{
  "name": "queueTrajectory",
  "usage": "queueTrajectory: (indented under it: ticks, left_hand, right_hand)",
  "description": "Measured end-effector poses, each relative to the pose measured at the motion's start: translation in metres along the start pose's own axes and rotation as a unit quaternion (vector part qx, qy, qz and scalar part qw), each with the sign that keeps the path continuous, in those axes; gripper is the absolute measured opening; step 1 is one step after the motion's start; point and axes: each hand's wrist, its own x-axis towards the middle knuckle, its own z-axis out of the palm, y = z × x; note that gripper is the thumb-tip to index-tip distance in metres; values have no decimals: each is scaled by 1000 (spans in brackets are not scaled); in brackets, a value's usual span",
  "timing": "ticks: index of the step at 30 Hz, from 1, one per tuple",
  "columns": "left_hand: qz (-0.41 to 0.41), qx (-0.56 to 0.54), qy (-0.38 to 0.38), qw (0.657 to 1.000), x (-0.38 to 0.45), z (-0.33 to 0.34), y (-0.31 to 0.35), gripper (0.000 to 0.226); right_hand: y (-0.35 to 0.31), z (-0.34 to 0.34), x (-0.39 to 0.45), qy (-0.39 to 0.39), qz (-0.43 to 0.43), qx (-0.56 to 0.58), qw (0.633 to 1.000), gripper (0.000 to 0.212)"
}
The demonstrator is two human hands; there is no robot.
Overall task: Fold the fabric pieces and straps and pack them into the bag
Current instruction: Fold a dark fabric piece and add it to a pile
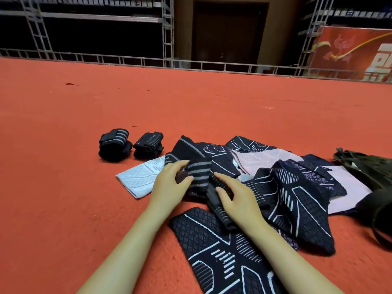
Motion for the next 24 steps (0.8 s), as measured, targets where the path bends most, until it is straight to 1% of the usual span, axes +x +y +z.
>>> queueTrajectory:
  ticks: [3, 6, 8, 10, 12, 13, 14, 15, 17, 19, 20, 21, 24]
  left_hand:
    - [-5, -33, 30, 999, 3, -4, 0, 42]
    - [12, -38, 25, 999, -1, -6, 2, 46]
    - [5, -55, 34, 998, 0, -5, 2, 44]
    - [-29, -105, 83, 991, 3, -13, 0, 42]
    - [-63, -165, 146, 973, 9, -29, -6, 42]
    - [-70, -169, 164, 969, 11, -38, -10, 42]
    - [-73, -162, 166, 970, 12, -44, -11, 43]
    - [-69, -159, 155, 973, 12, -47, -11, 44]
    - [-51, -158, 115, 979, 7, -44, -2, 45]
    - [-20, -132, 91, 987, -6, -36, 8, 45]
    - [-4, -122, 85, 989, -10, -35, 13, 44]
    - [11, -115, 79, 990, -13, -35, 19, 44]
    - [66, -99, 45, 992, -5, -57, 47, 45]
  right_hand:
    - [6, -4, 2, 27, 11, 7, 1000, 35]
    - [9, -7, 3, 37, 18, 18, 999, 34]
    - [12, -7, 4, 43, 26, 27, 998, 34]
    - [16, -14, 5, 74, 60, 56, 994, 33]
    - [20, -26, 7, 108, 103, 110, 983, 32]
    - [22, -31, 7, 114, 111, 129, 979, 32]
    - [23, -35, 7, 111, 106, 134, 979, 31]
    - [25, -35, 6, 100, 91, 118, 984, 29]
    - [27, -31, 3, 65, 49, 50, 995, 26]
    - [25, -25, -5, 40, 15, -9, 999, 39]
    - [21, -25, -9, 41, 2, -17, 999, 45]
    - [16, -26, -11, 44, -2, -15, 999, 45]
    - [-13, -42, 4, 33, -8, 40, 999, 35]
